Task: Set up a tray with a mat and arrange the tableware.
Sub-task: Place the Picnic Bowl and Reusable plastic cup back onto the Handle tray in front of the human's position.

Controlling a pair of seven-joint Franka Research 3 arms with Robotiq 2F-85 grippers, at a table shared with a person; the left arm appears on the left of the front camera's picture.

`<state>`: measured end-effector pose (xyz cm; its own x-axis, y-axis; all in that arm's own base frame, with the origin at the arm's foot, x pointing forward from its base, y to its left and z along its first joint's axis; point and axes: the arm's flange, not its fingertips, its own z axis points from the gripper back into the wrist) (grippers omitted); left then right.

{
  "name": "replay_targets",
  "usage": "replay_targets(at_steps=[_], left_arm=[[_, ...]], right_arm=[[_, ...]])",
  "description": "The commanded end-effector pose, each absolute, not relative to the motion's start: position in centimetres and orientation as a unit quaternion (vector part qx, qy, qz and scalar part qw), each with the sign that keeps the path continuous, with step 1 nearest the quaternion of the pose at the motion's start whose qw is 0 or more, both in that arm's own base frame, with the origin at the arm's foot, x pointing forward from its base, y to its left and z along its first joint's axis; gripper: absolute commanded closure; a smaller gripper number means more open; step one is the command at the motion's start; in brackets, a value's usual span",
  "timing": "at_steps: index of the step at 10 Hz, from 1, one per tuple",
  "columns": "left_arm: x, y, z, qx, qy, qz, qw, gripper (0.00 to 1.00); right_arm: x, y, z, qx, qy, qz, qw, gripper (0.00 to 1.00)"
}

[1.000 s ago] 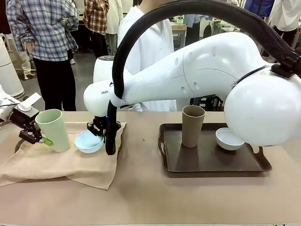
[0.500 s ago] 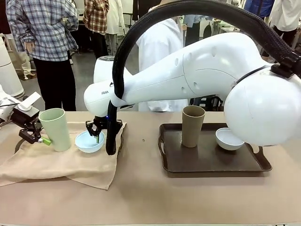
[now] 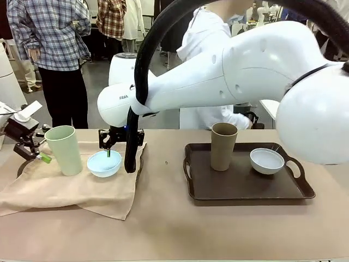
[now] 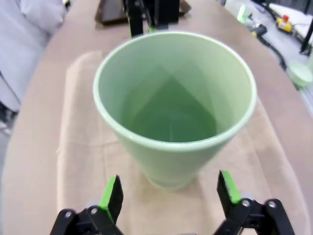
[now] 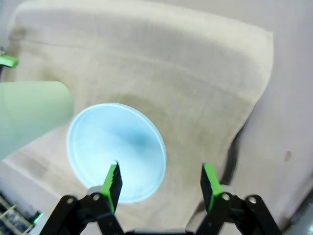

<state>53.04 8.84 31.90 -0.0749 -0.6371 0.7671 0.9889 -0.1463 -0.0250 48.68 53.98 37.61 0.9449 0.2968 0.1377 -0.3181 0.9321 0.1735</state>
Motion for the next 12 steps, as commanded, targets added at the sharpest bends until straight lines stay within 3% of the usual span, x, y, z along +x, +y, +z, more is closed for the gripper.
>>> replay_targets(at_steps=[1, 4, 8, 12], left_arm=[[51.6, 8.8, 35.4, -0.277, -0.182, -0.698, 0.634, 0.0], [48.7, 6.5, 41.9, -0.176, -0.093, -0.661, 0.723, 0.0], [44.2, 1.5, 48.5, -0.031, -0.078, -0.546, 0.833, 0.0], [42.4, -3.2, 54.8, 0.032, -0.08, -0.462, 0.882, 0.0]], right_arm=[[46.5, 51.5, 39.0, 0.081, -0.083, 0.142, 0.983, 0.13], [44.4, 49.7, 42.6, 0.075, -0.125, 0.131, 0.981, 0.13], [40.7, 45.9, 47.6, 0.05, -0.166, 0.121, 0.977, 0.13], [37.8, 42.6, 52.2, 0.034, -0.161, 0.102, 0.981, 0.13]])
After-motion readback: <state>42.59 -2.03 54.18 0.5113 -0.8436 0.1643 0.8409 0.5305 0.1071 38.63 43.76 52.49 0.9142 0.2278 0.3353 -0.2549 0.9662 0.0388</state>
